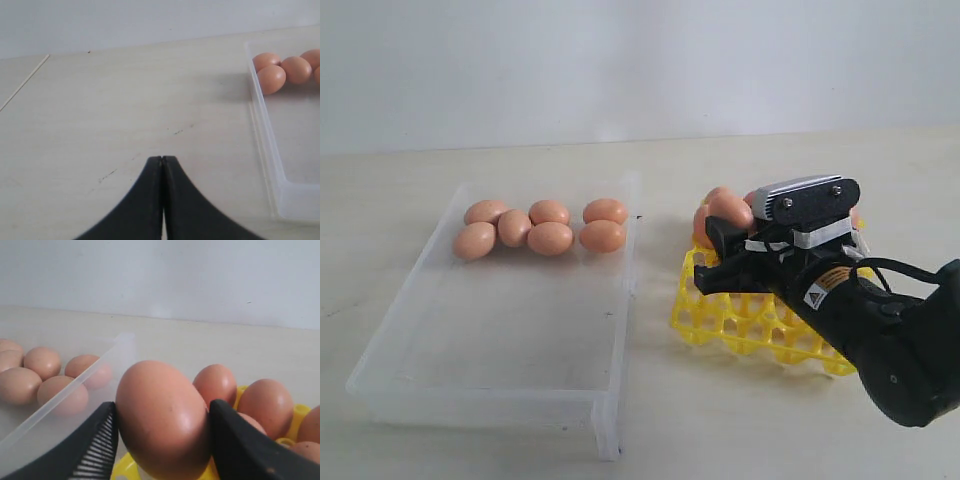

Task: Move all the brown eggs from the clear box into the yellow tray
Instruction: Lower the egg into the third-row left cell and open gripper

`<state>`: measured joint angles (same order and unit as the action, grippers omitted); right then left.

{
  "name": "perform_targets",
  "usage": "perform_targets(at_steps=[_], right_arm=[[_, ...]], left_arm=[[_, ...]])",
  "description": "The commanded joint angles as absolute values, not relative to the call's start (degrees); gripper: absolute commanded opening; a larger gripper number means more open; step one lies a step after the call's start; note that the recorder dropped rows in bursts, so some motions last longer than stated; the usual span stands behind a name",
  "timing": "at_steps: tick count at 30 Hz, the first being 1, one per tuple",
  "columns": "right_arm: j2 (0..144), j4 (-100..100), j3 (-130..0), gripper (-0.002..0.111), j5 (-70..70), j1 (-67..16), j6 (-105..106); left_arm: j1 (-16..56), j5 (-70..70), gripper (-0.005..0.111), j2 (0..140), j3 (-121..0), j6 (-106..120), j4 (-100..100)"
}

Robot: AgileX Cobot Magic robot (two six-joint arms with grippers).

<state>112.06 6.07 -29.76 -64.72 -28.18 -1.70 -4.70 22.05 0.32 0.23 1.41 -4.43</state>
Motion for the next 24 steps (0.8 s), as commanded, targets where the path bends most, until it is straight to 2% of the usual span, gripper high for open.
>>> perform_targets(at_steps=[1,24], right_arm=[[112.1,3.9,-29.7,0.0,-66.2,-27.2,-2.0],[112.1,-3.3,-29.7,0.0,-62.3,-27.2,5.8]], left_arm=[[-4.4,21.7,0.0,0.0,0.0,1.3,-4.0],[-4.4,21.7,0.0,0.0,0.0,1.3,-4.0]])
